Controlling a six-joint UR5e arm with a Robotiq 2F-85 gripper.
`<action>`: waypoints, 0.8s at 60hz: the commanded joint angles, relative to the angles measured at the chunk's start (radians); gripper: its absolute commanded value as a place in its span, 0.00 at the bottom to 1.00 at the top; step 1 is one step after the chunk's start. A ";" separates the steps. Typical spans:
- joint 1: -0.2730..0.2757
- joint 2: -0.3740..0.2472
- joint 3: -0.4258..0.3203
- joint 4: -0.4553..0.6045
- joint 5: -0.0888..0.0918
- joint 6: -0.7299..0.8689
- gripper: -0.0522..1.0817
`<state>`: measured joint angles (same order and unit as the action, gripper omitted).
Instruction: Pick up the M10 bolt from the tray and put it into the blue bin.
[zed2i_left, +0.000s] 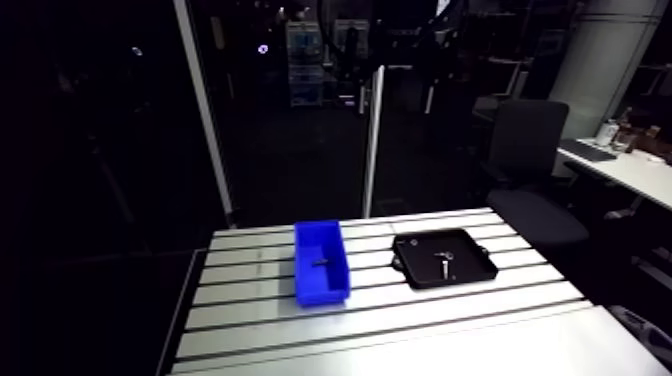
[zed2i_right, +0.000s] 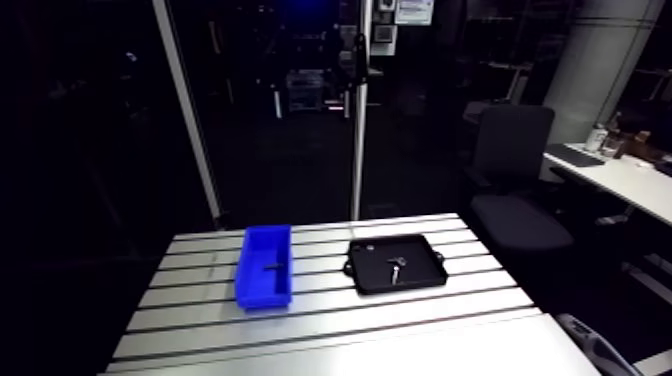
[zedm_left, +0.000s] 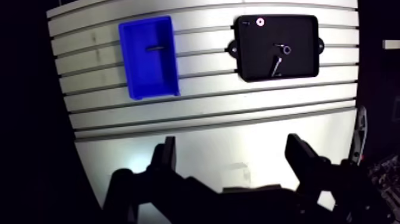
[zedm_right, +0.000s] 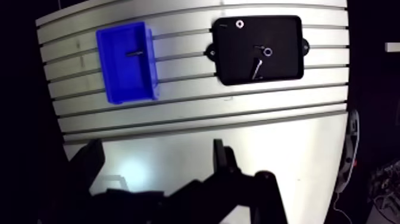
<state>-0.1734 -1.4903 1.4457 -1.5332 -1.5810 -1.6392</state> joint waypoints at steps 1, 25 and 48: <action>0.000 -0.014 0.009 0.005 -0.003 0.020 0.06; 0.000 -0.014 0.009 0.005 -0.003 0.020 0.06; 0.000 -0.014 0.008 0.003 -0.004 0.020 0.06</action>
<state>-0.1734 -1.5048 1.4548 -1.5290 -1.5843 -1.6191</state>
